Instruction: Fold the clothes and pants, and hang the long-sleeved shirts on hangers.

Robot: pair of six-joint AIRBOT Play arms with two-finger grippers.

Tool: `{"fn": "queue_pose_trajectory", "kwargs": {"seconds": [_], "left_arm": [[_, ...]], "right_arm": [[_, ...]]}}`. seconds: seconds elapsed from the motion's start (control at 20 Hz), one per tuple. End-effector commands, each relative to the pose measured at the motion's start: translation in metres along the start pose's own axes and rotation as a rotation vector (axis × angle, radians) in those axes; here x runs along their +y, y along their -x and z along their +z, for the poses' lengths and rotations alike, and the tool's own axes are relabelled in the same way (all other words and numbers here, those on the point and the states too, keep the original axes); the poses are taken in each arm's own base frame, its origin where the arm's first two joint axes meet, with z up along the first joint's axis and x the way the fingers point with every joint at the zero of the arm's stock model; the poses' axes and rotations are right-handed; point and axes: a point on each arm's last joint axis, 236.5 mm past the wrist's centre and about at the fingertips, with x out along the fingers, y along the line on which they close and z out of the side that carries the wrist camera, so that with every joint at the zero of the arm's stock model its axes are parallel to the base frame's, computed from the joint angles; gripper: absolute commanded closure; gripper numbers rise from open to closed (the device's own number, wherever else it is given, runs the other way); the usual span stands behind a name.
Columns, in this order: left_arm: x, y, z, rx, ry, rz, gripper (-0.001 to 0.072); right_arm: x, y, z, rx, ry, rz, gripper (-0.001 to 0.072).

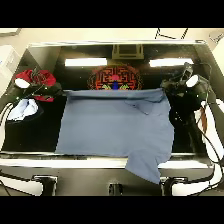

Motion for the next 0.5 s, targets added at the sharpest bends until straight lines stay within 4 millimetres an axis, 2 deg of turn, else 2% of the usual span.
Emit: {"fn": "queue_pose_trajectory", "kwargs": {"seconds": [0.0, 0.15, 0.25, 0.4, 0.45], "left_arm": [[-0.001, -0.014, 0.045, -0.145, -0.013, 0.009, 0.0685], [0.003, -0.031, 0.038, -0.127, -0.002, 0.015, 0.0685], [0.007, -0.032, 0.033, -0.104, 0.017, 0.014, 0.0685], [0.007, 0.0, 0.043, -0.081, 0.017, -0.006, 0.0685], [0.006, 0.013, 0.038, -0.035, 0.017, -0.019, 0.0685]], "right_arm": [[-0.003, -0.009, 0.051, -0.227, -0.047, 0.007, 0.0671], [-0.011, -0.035, 0.017, -0.106, -0.067, -0.005, 0.067], [-0.01, -0.041, 0.003, -0.048, -0.098, 0.007, 0.067], [0.009, -0.018, 0.03, -0.068, -0.066, 0.04, 0.067], [0.02, -0.005, 0.037, -0.054, -0.052, 0.058, 0.067]]}}
